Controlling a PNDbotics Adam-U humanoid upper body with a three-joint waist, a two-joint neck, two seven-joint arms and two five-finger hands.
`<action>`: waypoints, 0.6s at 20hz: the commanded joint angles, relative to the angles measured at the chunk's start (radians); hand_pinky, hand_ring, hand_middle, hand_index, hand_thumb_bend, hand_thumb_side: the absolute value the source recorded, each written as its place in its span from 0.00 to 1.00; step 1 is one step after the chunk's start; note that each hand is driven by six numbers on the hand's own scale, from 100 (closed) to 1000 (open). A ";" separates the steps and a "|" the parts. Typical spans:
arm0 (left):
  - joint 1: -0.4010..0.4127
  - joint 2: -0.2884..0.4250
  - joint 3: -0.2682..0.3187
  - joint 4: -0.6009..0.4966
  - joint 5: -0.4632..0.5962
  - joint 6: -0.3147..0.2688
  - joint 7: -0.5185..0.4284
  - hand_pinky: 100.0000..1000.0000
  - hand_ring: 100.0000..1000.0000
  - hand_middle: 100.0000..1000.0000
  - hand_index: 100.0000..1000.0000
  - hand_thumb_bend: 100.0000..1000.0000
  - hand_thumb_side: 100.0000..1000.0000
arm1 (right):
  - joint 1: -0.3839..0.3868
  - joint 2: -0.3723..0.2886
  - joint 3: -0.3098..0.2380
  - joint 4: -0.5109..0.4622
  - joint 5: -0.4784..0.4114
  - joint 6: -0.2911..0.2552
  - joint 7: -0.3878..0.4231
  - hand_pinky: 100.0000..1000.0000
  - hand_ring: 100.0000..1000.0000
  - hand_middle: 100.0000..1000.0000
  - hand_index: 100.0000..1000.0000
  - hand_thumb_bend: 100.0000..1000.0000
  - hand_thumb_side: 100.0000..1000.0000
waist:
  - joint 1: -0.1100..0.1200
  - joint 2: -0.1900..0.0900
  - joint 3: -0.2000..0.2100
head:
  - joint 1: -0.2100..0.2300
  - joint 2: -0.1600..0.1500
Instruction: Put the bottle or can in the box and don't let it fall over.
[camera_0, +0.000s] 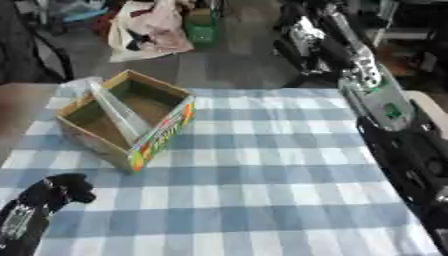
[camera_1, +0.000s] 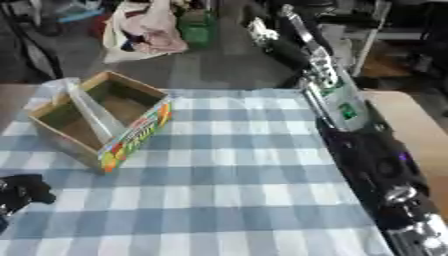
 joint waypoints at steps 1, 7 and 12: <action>0.010 0.029 0.013 -0.020 -0.008 0.000 0.057 0.65 0.60 0.58 0.76 0.12 1.00 | 0.057 0.013 -0.030 -0.120 -0.006 0.023 0.004 0.73 1.00 0.96 1.00 0.00 0.55 | -0.005 -0.022 -0.029 | 0.053 0.034; 0.055 0.038 0.012 -0.019 -0.024 0.001 0.159 0.66 0.64 0.61 0.78 0.13 1.00 | 0.231 0.129 -0.057 -0.194 0.075 0.047 -0.002 0.71 1.00 0.93 1.00 0.00 0.60 | -0.029 -0.044 -0.144 | 0.154 0.087; 0.076 0.038 0.004 -0.019 -0.025 -0.004 0.209 0.67 0.66 0.62 0.78 0.13 1.00 | 0.336 0.209 -0.070 -0.212 0.118 0.064 0.002 0.70 1.00 0.92 1.00 0.00 0.64 | -0.030 -0.056 -0.184 | 0.209 0.106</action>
